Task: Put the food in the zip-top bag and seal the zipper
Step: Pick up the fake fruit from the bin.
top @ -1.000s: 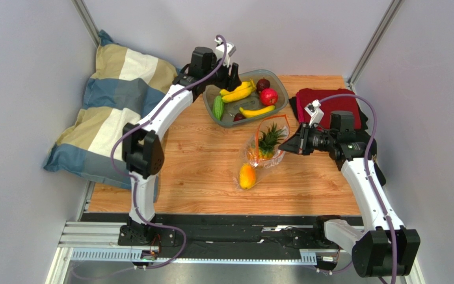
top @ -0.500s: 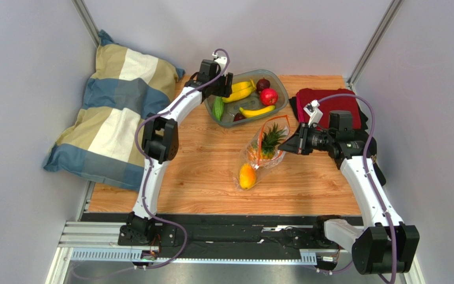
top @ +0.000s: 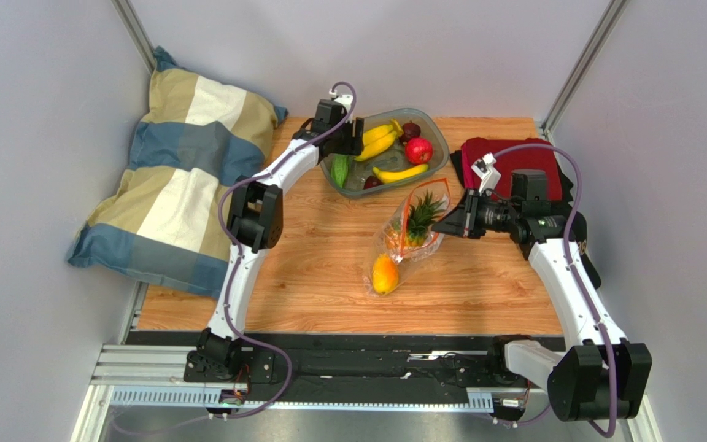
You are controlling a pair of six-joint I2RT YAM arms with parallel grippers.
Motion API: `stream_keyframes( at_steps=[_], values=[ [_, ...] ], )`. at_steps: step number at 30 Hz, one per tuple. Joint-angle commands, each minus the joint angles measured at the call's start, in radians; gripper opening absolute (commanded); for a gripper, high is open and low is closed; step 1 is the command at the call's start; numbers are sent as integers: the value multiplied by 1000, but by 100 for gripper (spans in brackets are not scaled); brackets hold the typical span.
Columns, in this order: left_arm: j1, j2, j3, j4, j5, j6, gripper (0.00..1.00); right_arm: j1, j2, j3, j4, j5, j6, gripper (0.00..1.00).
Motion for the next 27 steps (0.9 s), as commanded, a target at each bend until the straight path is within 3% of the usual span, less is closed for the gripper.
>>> stream_keyframes(
  at_steps=[1,9,15,21,24,25,27],
  values=[
    [0,-29,35,-32,-82,-39,76,-1,0,47,47,-27,5,0],
    [6,-6,41,-22,116,-127,71,-3,11,45,50,-21,5,0],
    [9,31,88,-2,105,-142,67,-3,16,58,37,-21,-1,0],
    [15,43,119,32,99,-142,39,-3,34,76,31,-26,0,0],
    [20,30,125,44,89,-128,20,-1,40,82,27,-27,-1,0],
    [21,25,127,46,89,-125,7,-1,43,85,26,-27,-6,0],
    [23,5,121,52,81,-110,0,-3,43,87,23,-27,-10,0]
  ],
)
